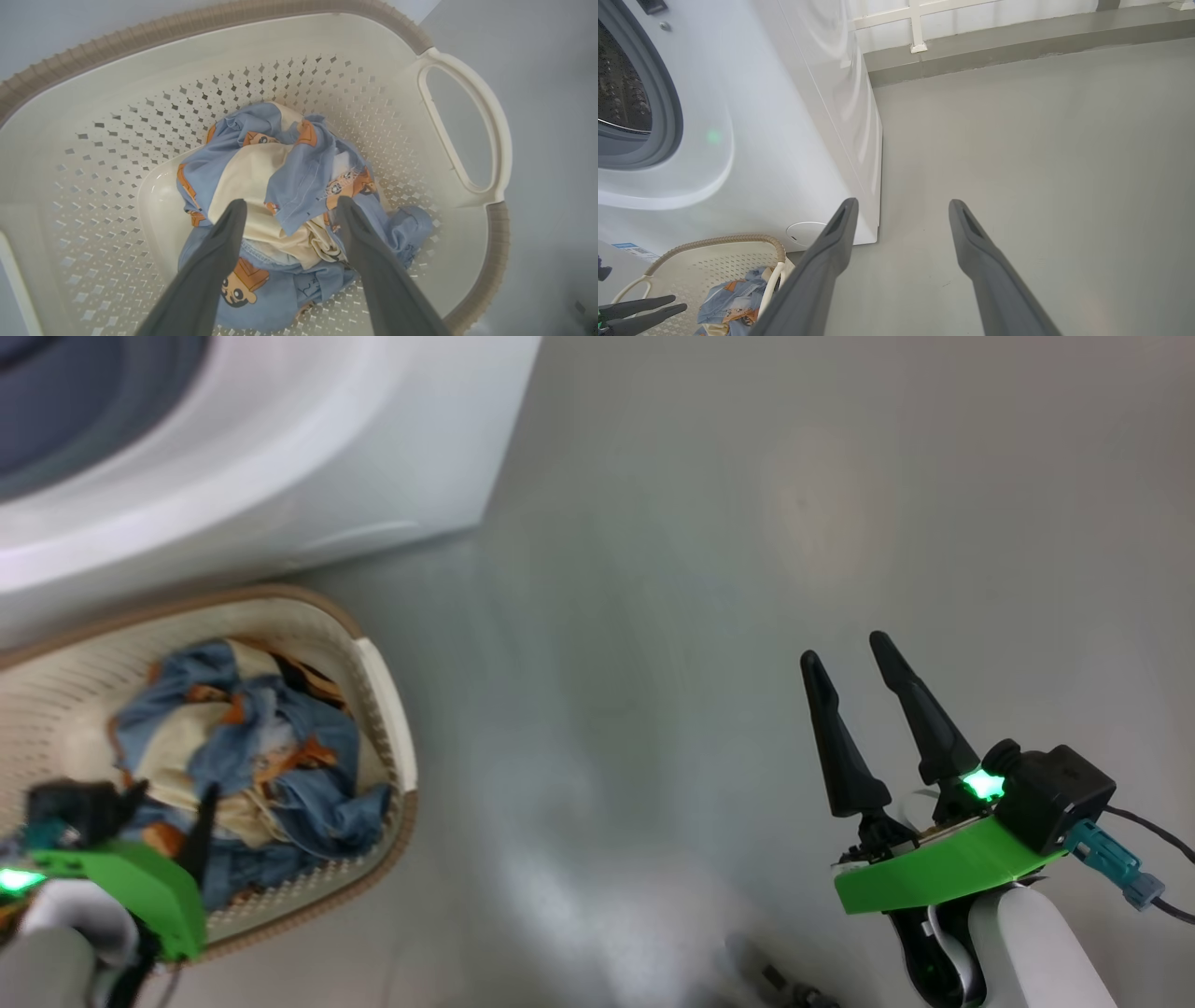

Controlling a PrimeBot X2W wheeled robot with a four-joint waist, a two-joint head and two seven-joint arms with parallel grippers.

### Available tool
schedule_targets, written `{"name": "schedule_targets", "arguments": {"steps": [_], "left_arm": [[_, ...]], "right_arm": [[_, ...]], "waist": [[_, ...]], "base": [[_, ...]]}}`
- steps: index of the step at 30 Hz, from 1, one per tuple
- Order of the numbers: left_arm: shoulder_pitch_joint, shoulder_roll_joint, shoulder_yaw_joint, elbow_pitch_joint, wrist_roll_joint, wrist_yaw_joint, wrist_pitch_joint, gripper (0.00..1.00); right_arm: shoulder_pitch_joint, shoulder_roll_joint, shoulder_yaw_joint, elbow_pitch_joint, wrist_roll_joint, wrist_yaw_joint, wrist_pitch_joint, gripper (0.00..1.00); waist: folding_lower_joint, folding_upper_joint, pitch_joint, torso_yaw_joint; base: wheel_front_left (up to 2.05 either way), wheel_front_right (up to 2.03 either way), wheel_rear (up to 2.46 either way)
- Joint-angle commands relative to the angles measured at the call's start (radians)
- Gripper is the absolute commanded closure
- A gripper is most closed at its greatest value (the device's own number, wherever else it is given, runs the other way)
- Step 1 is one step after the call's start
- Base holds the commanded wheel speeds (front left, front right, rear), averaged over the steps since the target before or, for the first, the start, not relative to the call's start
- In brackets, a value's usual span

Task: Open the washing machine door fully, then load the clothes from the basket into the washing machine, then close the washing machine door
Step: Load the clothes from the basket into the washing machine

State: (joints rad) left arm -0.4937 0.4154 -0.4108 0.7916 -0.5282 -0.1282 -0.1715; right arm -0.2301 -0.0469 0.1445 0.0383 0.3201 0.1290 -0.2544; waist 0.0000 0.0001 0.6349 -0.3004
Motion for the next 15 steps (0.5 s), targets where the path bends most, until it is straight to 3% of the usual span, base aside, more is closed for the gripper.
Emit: {"name": "schedule_targets", "arguments": {"steps": [1,15], "left_arm": [[-0.029,0.052,0.015,0.011,-0.012,-0.002,-0.003,0.00],[-0.201,0.139,-0.143,0.074,-0.147,-0.002,0.018,0.00]], "right_arm": [[0.001,-0.003,0.019,-0.030,0.004,0.002,-0.007,0.00],[-0.014,-0.003,0.009,-0.070,0.016,0.002,-0.007,0.00]], "waist": [[0.0000,-0.0001,0.075,-0.043],[0.0000,-0.0001,0.229,-0.059]], "base": [[0.00,0.00,0.00],[0.00,0.00,0.00]]}}
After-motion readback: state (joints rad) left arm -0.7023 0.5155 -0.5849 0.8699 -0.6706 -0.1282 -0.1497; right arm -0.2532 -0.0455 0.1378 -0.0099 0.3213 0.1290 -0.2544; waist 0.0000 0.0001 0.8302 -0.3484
